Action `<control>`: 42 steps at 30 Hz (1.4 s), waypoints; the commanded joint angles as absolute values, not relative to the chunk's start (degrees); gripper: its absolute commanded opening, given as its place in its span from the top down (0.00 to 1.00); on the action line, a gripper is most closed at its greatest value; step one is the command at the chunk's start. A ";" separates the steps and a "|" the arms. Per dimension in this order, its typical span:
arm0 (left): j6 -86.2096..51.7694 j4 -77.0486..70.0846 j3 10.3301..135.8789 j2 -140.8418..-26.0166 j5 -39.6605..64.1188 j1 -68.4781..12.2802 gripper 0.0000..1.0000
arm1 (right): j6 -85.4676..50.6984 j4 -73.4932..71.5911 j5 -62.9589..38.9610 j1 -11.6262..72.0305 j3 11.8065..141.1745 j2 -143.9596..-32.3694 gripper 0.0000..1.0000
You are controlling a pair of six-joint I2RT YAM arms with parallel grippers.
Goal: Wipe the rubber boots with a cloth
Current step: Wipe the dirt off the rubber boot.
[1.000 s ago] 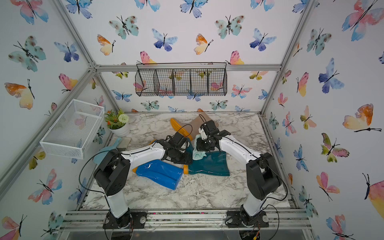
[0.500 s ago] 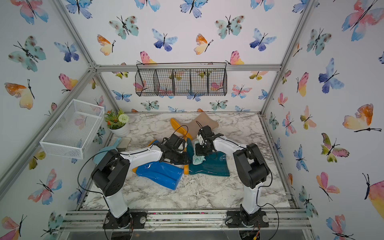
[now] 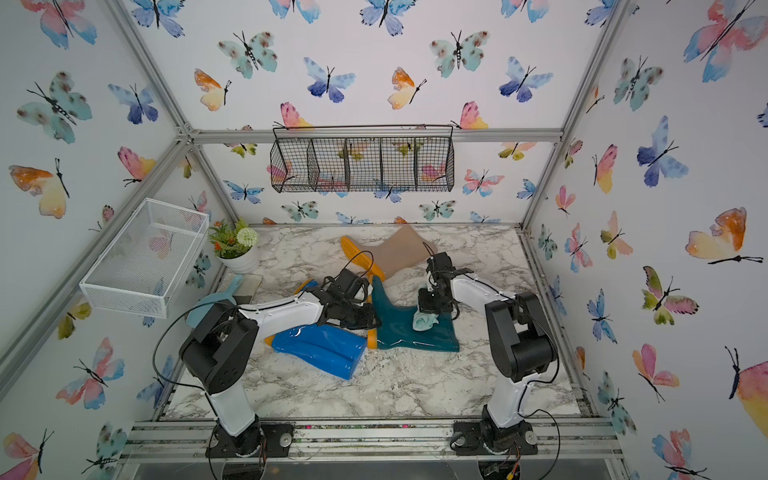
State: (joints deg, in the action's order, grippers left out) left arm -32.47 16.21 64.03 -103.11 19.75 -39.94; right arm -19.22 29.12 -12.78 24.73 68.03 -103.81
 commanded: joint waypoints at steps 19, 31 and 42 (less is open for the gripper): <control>-32.02 14.50 63.89 -104.83 22.30 -40.43 0.99 | -19.79 32.17 -17.38 15.36 67.32 -104.10 0.98; -30.86 15.98 66.46 -106.24 22.15 -40.38 0.99 | -21.53 30.65 -14.69 31.91 71.81 -107.55 0.98; -30.17 15.12 63.89 -104.60 22.26 -40.34 1.00 | -19.77 33.22 -15.78 15.74 64.13 -100.93 0.98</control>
